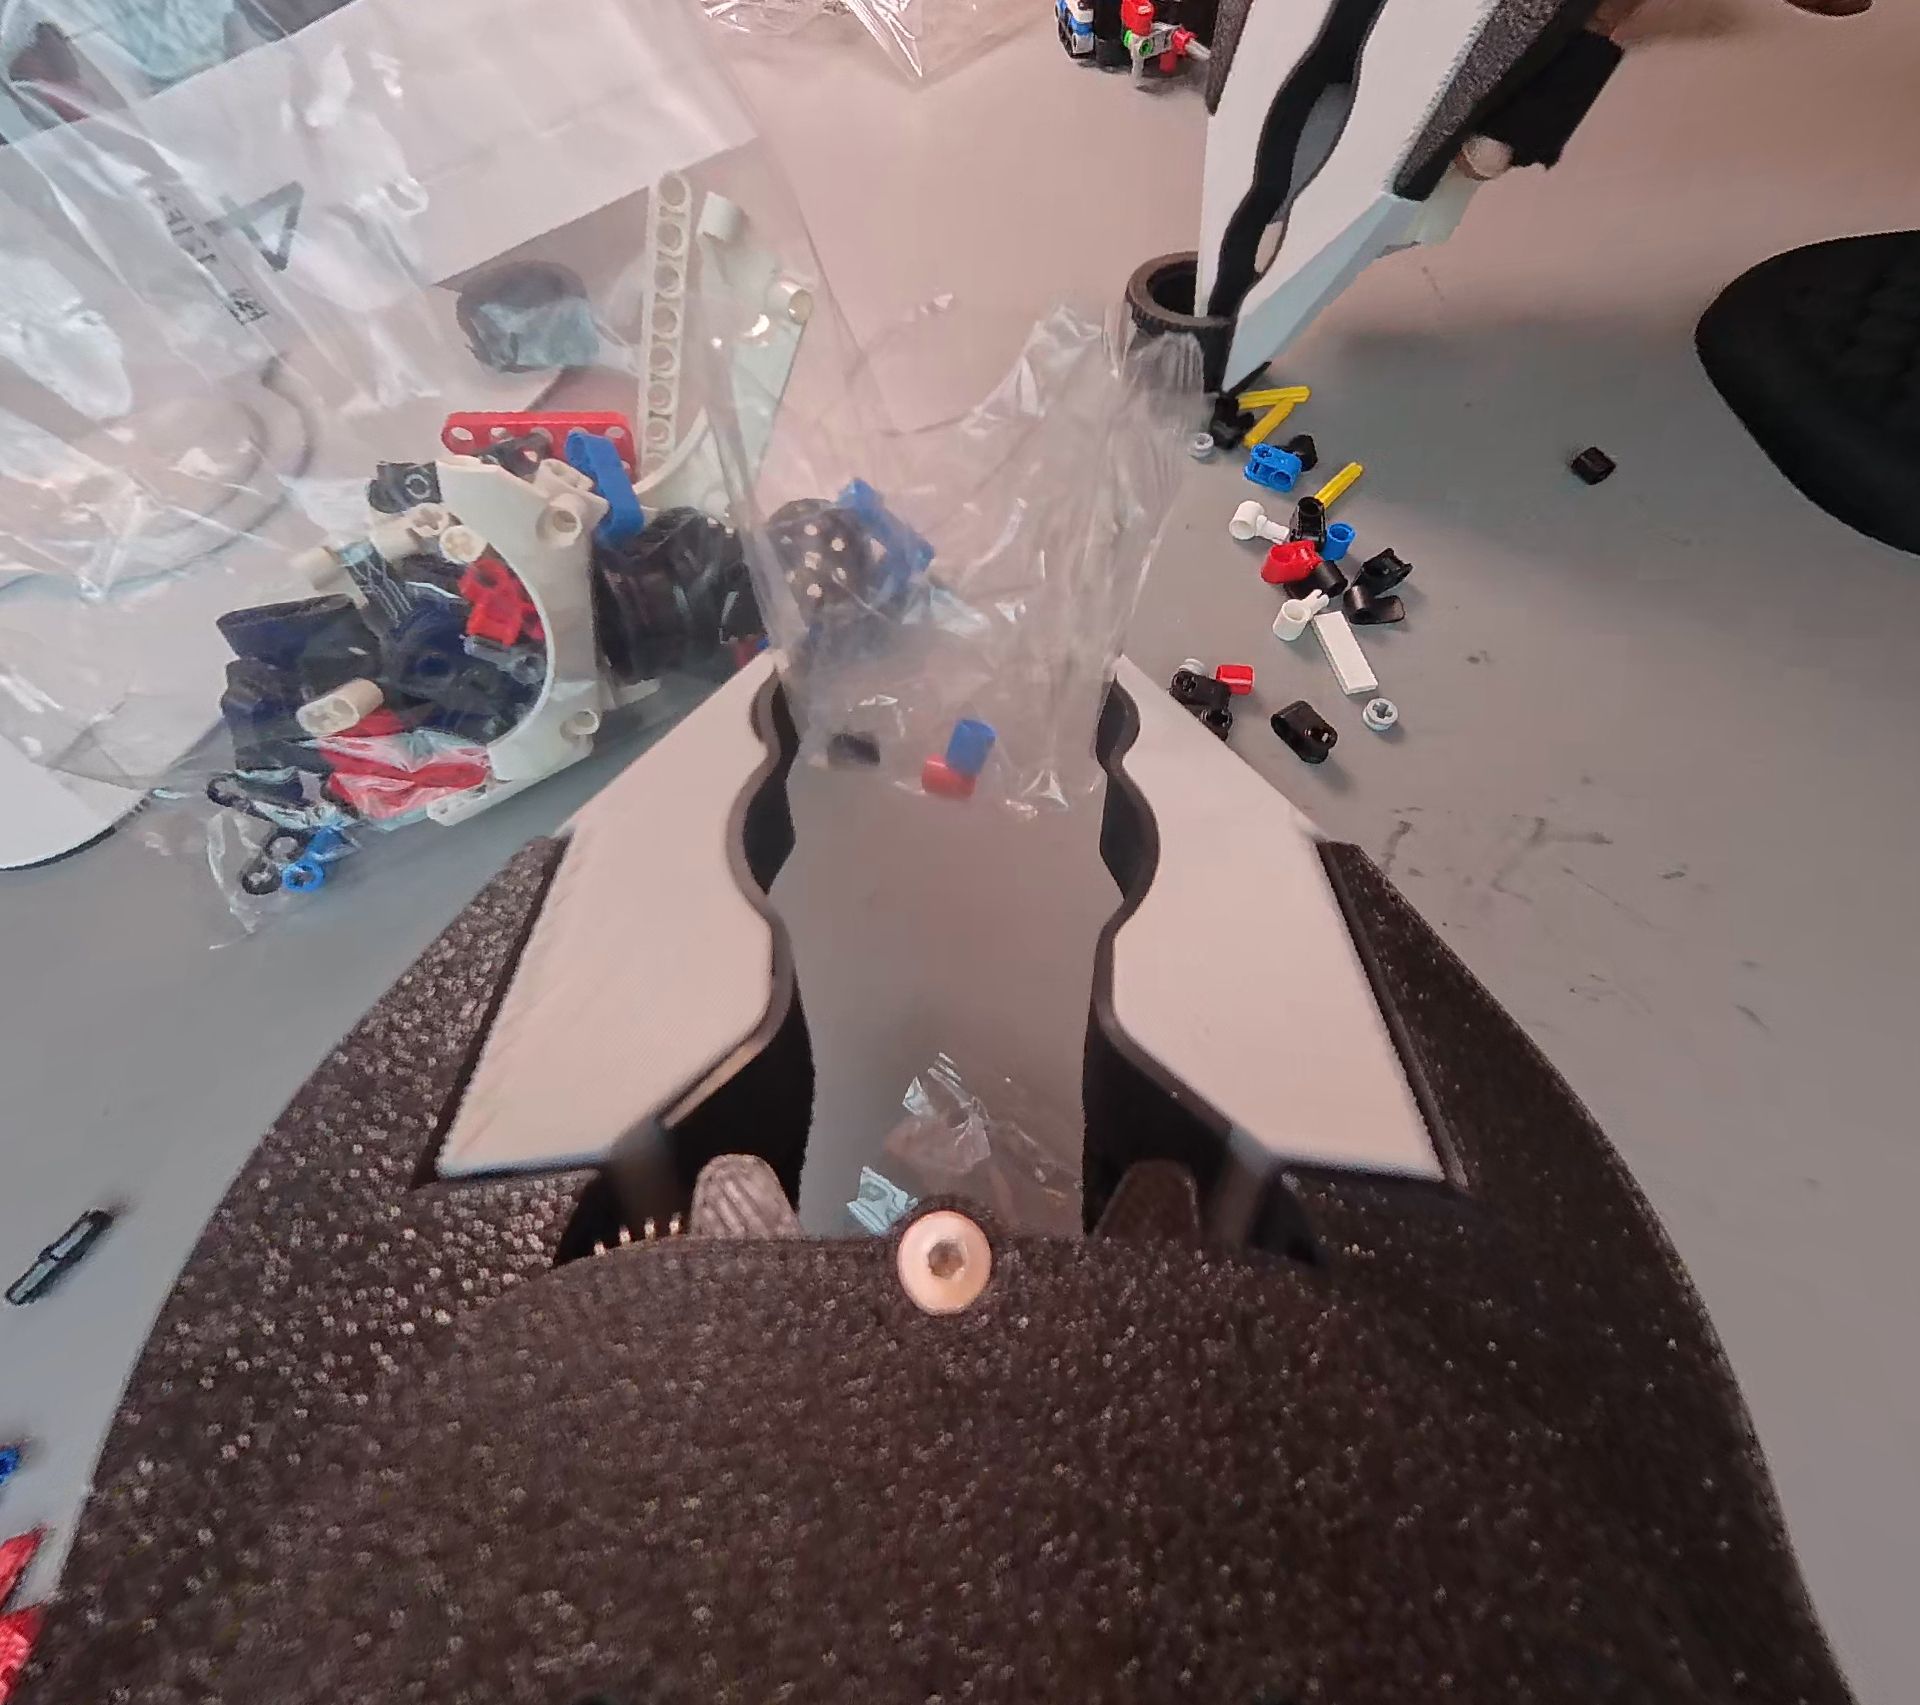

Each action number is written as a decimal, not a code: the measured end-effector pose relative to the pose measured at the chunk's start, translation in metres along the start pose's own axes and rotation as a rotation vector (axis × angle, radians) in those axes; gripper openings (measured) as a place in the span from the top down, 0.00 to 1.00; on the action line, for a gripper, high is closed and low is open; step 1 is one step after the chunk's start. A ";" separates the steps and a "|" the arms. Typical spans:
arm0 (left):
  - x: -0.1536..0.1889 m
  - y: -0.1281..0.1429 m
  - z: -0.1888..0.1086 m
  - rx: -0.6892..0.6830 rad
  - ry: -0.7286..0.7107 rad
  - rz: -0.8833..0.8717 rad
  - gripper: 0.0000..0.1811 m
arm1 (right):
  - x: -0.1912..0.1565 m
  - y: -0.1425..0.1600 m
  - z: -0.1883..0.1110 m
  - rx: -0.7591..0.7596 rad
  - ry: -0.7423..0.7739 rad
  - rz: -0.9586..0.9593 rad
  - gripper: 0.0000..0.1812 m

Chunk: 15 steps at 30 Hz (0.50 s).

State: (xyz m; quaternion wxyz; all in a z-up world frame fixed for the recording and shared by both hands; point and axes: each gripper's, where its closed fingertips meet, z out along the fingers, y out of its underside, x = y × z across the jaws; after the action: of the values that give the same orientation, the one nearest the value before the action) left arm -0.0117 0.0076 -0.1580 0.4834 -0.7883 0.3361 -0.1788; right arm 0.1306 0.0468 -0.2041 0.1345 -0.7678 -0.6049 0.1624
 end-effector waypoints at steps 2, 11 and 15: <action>0.000 0.000 0.000 0.000 0.000 0.000 0.68 | -0.017 -0.006 0.004 0.006 -0.029 -0.027 0.95; 0.001 0.001 0.001 -0.007 0.002 0.004 0.68 | -0.055 -0.009 -0.021 0.112 -0.109 -0.085 0.95; 0.001 0.002 0.002 -0.011 0.002 0.005 0.68 | -0.075 0.057 -0.043 -0.028 -0.189 -0.267 0.95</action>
State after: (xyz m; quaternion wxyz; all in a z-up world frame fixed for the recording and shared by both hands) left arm -0.0105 0.0075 -0.1605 0.4792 -0.7899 0.3396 -0.1762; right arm 0.1826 -0.0395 -0.1819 0.0866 -0.6638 -0.7138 0.2060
